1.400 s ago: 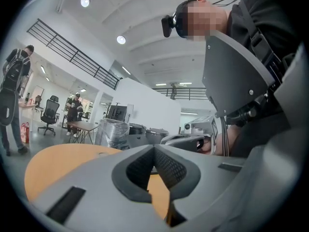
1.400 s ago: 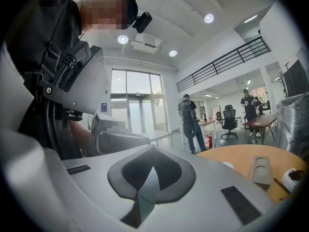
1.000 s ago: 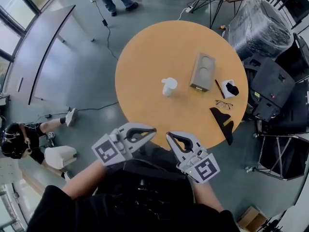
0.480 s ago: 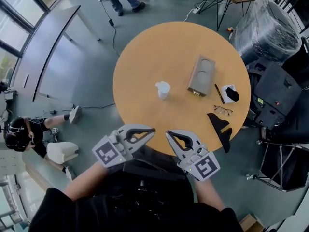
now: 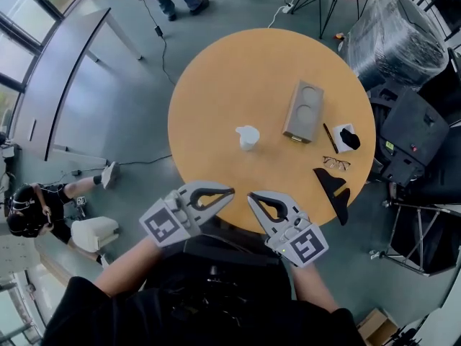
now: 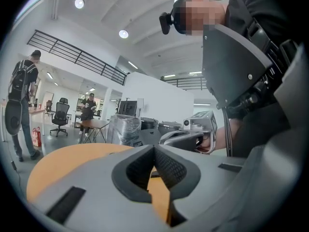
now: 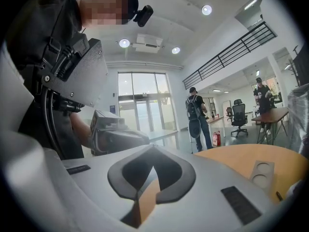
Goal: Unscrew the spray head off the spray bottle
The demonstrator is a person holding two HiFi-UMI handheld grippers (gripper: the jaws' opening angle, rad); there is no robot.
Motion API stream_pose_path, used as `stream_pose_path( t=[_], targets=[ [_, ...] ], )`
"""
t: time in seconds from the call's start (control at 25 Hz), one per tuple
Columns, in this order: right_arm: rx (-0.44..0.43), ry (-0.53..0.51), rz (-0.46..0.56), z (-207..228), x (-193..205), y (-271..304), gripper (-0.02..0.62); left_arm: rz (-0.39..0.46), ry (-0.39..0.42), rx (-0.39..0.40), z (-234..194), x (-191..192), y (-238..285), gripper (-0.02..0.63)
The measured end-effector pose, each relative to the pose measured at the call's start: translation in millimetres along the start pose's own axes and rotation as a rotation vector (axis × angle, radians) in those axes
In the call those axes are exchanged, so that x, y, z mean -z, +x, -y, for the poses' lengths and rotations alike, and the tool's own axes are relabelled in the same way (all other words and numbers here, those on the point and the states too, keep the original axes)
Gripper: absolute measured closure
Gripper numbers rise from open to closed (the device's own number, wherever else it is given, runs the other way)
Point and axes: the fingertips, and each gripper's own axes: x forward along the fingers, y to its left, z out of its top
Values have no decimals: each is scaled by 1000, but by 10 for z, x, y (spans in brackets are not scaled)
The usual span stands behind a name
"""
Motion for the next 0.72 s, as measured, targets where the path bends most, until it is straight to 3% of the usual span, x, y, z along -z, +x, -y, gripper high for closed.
stream_pose_path(
  t=[0.48, 0.72],
  targets=[
    [187, 35, 5, 72, -106, 1260, 595, 21, -16, 161, -1098, 63, -745, 591],
    [283, 27, -8, 204, -56, 1621, 595, 22, -29, 203, -1516, 138, -919, 591]
  ],
)
